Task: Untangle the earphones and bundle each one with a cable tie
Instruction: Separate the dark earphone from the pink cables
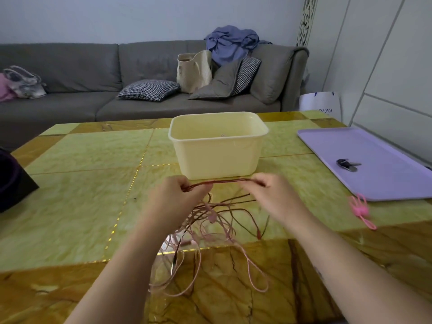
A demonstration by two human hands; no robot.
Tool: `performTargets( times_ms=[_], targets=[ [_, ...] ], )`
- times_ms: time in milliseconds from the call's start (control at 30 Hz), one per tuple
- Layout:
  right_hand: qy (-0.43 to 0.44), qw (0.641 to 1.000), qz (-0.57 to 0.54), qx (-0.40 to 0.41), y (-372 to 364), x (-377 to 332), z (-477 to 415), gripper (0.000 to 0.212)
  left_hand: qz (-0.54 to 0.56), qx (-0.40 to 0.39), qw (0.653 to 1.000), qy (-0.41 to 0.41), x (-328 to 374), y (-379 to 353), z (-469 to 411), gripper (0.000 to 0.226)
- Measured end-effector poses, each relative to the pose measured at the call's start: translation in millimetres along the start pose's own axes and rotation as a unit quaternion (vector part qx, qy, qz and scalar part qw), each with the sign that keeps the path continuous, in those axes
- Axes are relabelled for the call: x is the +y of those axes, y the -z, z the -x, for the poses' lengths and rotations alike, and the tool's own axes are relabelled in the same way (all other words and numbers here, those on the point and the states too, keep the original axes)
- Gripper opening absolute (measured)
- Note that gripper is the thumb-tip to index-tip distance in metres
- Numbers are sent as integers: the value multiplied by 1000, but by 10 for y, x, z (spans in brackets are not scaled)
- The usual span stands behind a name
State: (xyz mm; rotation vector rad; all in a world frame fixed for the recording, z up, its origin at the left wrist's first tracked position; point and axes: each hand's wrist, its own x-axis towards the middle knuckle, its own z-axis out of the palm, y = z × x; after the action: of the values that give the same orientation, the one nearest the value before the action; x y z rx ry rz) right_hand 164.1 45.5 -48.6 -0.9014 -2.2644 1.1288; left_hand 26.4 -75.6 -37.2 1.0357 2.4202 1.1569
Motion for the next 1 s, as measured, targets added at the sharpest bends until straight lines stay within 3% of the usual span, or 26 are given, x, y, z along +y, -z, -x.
performTargets(
  times_ms=[100,167,267,400,500,567,633,767,867,1000],
  targets=[
    [-62,985,-112,113,102,152,-113,36,-22,76,996,-38,-90,22,-66,25],
    [-117,948,-255,152,129,215,-172,32,-50,115,990,-65,-119,30,-92,18],
    [-184,865,-448,134,199,213,-183,32,-111,110,981,-112,-171,44,-132,10],
    [-201,842,-486,119,229,209,-150,39,-153,90,976,-129,-256,27,-179,29],
    [-187,880,-412,143,232,221,-145,45,-199,88,970,-112,-273,14,-167,51],
    [-151,930,-286,174,241,218,-136,48,-218,93,966,-102,-272,2,-149,57],
    [-100,957,-167,217,253,210,-122,48,-224,94,966,-90,-282,-10,-150,57],
    [-19,971,-48,233,298,247,-129,35,-190,89,975,-67,-351,-17,-213,52],
    [-25,978,19,205,317,311,-165,23,-175,95,978,-57,-389,7,-229,50],
    [-34,978,106,177,305,395,-190,16,-246,117,962,-35,-431,32,-190,52]
  ],
)
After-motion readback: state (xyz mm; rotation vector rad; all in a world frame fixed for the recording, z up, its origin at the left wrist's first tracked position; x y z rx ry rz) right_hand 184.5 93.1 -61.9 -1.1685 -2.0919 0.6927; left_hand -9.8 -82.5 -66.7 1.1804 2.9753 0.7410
